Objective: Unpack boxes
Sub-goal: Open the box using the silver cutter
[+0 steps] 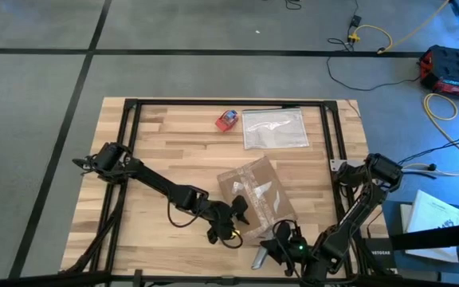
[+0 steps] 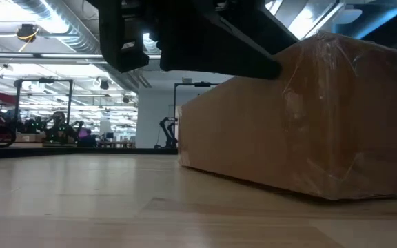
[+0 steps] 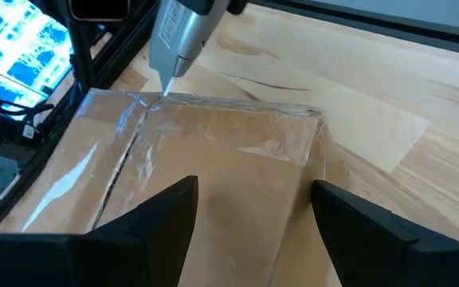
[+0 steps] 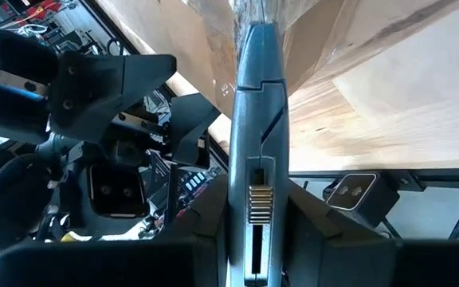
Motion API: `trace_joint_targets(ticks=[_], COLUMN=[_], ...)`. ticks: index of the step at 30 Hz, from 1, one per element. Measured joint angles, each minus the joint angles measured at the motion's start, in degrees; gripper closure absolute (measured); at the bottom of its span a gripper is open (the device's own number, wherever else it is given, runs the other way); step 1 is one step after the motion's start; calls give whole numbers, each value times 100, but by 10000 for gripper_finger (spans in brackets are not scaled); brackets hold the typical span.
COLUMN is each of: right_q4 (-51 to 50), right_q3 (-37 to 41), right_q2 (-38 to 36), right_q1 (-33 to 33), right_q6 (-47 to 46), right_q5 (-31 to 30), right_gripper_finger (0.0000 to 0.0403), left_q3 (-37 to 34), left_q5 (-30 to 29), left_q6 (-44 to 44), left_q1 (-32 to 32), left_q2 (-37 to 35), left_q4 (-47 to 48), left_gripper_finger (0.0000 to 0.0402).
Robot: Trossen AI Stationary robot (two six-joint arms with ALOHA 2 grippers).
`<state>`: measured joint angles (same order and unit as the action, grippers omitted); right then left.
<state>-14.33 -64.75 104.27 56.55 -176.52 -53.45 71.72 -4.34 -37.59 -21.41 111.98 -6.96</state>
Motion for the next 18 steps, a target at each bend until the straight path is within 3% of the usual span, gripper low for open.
trace_joint_targets(ticks=[18], right_q4=[143], right_q3=[0], right_q2=[0], right_q1=[-110], right_q6=[164], right_q5=[61], right_gripper_finger=[342], left_q3=[-4], left_q5=[-11], left_q6=[11], left_q1=[2], left_q2=[0], left_q4=[-13], left_gripper_finger=[168])
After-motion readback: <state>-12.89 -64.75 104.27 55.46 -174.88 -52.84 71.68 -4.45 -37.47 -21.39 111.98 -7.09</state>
